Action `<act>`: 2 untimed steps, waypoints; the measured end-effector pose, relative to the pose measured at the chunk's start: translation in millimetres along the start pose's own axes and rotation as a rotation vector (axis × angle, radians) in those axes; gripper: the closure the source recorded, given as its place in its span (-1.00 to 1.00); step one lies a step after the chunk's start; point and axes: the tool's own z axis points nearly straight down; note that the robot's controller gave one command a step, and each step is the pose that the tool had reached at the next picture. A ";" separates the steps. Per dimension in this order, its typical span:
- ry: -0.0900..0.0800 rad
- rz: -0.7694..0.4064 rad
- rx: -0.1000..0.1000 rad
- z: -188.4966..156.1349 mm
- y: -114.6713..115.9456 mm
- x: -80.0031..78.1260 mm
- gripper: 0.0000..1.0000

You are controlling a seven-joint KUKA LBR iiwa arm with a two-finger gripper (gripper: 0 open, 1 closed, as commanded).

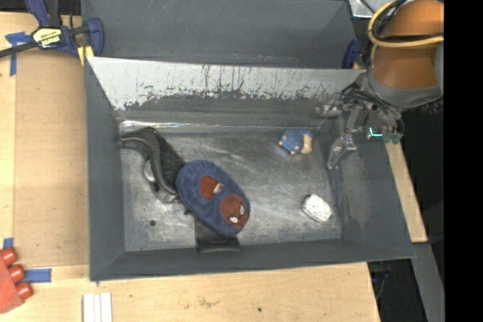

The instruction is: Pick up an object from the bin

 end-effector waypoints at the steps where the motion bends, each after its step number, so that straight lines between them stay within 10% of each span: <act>1: -0.001 -0.099 0.000 64.6 9.1 -11.5 -1.00; 2: -0.007 -0.100 0.002 60.9 9.0 -13.5 1.00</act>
Offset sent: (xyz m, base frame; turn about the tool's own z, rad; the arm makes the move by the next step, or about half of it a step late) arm 0.0119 0.0094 -0.0625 -0.0999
